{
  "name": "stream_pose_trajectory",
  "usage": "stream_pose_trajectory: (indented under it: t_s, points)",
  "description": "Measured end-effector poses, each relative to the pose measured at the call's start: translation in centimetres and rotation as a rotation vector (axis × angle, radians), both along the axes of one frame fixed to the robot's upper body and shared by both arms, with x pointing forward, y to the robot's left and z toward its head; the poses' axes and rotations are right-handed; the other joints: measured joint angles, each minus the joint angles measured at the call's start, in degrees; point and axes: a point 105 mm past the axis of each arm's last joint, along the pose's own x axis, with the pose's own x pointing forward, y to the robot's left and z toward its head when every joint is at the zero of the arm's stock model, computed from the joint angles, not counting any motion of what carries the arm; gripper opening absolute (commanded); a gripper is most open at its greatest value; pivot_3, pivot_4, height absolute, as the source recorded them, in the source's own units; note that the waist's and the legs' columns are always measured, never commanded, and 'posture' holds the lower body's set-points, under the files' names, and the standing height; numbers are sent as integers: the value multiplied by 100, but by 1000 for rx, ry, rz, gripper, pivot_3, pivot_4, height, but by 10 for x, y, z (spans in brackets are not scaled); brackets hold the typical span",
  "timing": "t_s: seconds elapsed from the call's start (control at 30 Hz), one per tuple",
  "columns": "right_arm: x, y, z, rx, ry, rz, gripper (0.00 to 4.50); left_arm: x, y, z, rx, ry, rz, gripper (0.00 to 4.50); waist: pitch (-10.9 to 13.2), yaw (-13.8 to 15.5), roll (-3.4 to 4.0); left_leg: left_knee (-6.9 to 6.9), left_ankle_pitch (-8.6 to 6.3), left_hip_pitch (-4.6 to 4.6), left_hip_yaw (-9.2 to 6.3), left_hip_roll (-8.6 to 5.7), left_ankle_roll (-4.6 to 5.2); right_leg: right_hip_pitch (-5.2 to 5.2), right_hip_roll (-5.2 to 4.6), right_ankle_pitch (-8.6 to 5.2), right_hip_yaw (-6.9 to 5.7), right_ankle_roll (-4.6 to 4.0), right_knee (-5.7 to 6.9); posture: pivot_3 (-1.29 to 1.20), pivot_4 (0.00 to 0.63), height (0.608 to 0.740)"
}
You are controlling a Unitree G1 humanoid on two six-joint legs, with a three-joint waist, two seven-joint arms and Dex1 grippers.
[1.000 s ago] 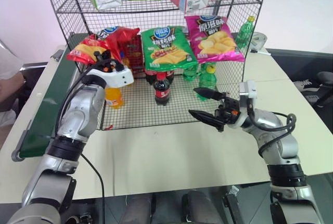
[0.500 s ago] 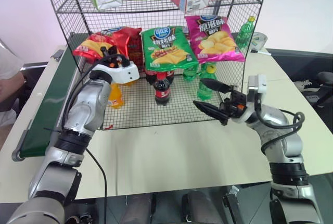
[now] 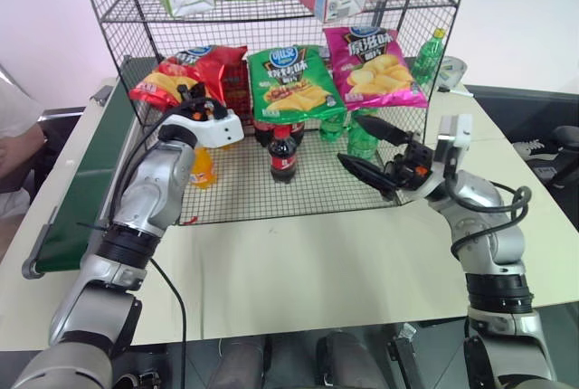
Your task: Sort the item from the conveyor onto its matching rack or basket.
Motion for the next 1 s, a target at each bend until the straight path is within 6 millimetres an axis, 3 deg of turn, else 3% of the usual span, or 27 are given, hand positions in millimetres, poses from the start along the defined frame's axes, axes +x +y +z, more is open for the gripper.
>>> stream_pose_trajectory:
  t_s: [0.13, 0.23, 0.47, 0.8, 1.0]
  points:
    - [0, 0, 0, 1, 0, 1, 4500, 0, -1, 1, -54, 9, -20, 56, 0, 8, 0, 1, 0, 0, 0, 0, 0, 2, -1, 0, 0, 0, 0, 0, 150, 740]
    - [0, 1, -1, -1, 0, 6, 4500, -1, 0, 4, -119, 11, -32, 1210, 0, 9, 0, 3, 0, 0, 0, 0, 0, 2, -1, 0, -1, 0, 0, 0, 150, 740]
    - [-1, 2, -3, -4, 6, 12, 4500, -13, -3, 26, -140, -70, -67, 4478, 0, 12, 0, 3, 0, 0, 0, 0, 0, 3, -1, 0, 0, 0, 0, 0, 150, 740]
    - [-3, 1, -6, -8, 13, 21, 4500, -44, -20, 15, -151, -21, -142, 4478, 0, 6, 1, 1, 0, 1, 0, 0, 0, 4, -1, 0, 0, 0, -1, 0, 150, 740]
    - [-4, 0, -11, -15, 26, 24, 4500, -64, -12, 5, -266, 69, -215, 4478, 0, -7, 1, -2, 0, 1, 0, 2, 0, 1, -1, 0, 2, 0, -4, 0, 150, 740]
